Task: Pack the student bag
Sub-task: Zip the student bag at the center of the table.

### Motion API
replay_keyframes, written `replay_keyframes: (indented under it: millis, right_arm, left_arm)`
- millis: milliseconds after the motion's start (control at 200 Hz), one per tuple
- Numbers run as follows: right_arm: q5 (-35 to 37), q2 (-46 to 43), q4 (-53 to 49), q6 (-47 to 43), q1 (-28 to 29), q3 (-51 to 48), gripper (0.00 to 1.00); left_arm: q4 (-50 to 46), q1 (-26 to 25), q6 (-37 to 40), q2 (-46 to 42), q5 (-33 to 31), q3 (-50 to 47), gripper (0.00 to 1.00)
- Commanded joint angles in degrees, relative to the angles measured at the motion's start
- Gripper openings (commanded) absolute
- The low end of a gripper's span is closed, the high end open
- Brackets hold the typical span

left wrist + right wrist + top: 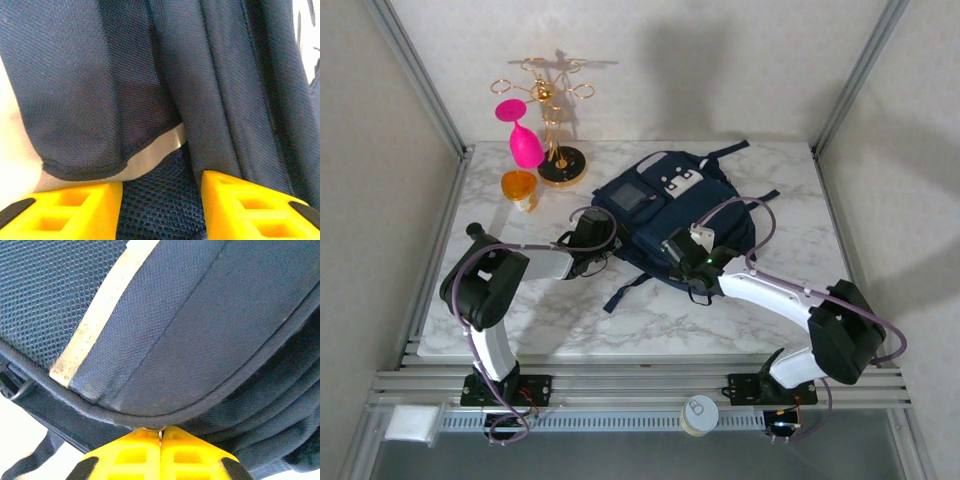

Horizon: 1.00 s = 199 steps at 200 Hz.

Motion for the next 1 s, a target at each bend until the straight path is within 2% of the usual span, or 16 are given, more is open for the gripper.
replay_keyframes:
  millis: [0,130,190,255,411,601,766,991]
  right_arm:
    - [0.63,-2.2,-4.96,-7.78,-0.52,-1.22,0.0]
    - [-1.41,-4.11,-2.89,-11.53,-1.0,-1.73,0.0]
    - [-3.98,-4.53,-0.99,-13.58,-1.43,-2.29,0.0]
    - [-3.63,-3.85,-0.29,-15.04,-1.87,-2.6,0.0]
    - [-4.34,-2.75,2.19,-17.07,-3.07,-3.71,0.0]
    - [-6.41,-1.75,8.1,-19.45,-3.64,-6.11,0.14]
    - [-5.69,0.58,10.24,-20.65,-3.83,-6.41,0.18]
    - [-6.96,-1.12,10.91,-22.83,-4.13,-5.69,0.0]
  left_arm:
    - [-3.46,1.33,2.51,-2.75,-1.4,0.27,0.45]
    - [-0.26,-2.71,-3.52,-10.23,0.69,-4.9,0.47]
    - [1.24,-5.36,-6.61,-12.98,0.64,-6.2,0.48]
    - [2.31,-8.33,-8.99,-14.0,-0.21,-5.78,0.49]
    - [5.39,-12.6,-12.81,-9.86,0.45,0.04,0.49]
    - [5.69,-14.53,-13.95,-3.85,-0.53,5.91,0.46]
    - [7.25,-14.62,-15.85,-2.49,-0.52,5.17,0.45]
    - [5.01,-16.35,-19.21,-1.26,-4.28,5.63,0.41]
